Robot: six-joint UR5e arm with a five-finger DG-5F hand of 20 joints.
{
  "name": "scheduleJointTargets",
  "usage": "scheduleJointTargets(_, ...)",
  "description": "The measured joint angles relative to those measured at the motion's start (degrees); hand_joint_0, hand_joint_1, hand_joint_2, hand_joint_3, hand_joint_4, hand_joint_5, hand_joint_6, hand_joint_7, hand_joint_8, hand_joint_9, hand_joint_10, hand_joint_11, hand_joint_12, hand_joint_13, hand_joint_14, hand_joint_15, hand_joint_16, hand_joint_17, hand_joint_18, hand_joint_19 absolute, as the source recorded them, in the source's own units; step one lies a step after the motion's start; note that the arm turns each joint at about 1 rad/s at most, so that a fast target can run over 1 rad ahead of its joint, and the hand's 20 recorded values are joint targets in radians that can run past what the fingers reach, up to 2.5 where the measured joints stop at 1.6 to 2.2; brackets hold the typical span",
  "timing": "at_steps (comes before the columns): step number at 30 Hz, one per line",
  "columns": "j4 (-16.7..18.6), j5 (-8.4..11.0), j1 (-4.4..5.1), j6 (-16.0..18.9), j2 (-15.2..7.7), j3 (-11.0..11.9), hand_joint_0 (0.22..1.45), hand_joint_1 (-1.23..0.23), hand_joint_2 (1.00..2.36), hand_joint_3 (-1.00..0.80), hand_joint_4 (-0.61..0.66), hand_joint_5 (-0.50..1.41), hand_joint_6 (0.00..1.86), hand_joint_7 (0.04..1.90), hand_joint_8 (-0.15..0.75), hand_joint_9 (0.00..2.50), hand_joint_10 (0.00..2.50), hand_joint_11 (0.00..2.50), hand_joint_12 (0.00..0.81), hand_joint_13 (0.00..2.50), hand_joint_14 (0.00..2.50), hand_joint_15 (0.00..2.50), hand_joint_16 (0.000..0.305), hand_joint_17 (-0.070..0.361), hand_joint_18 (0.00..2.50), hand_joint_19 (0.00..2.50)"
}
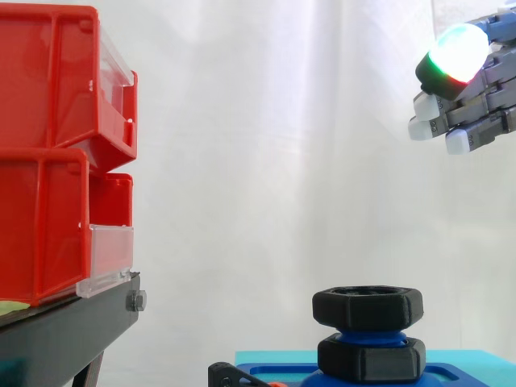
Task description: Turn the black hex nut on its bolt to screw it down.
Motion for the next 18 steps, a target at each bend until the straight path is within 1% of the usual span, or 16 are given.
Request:
scheduleJointTargets(11, -0.12, 0.06, -0.01, -0.02, 0.02, -0.02, 0.43, -0.49, 1.0, -0.5, 0.12, -0.25, 0.5, 0.66, 0.25, 0.18, 0.01, 0.25, 0.365, 0.0, 0.0, 0.02, 0.064, 0.145, 0.0, 0.27)
scheduleJointTargets(14, -1.54, 0.14, -0.03, -0.03, 0.03, -0.01, 0.43, -0.49, 1.0, -0.5, 0.12, -0.25, 0.5, 0.67, 0.249, 0.17, 0.01, 0.24, 0.365, 0.01, 0.0, 0.02, 0.064, 0.143, 0.0, 0.27)
scheduleJointTargets(18, -4.47, 0.06, -0.06, 0.06, 0.04, -0.01, 0.44, -0.49, 1.0, -0.5, 0.13, -0.25, 0.5, 0.67, 0.249, 0.18, 0.01, 0.23, 0.365, 0.01, 0.0, 0.02, 0.063, 0.142, 0.0, 0.29)
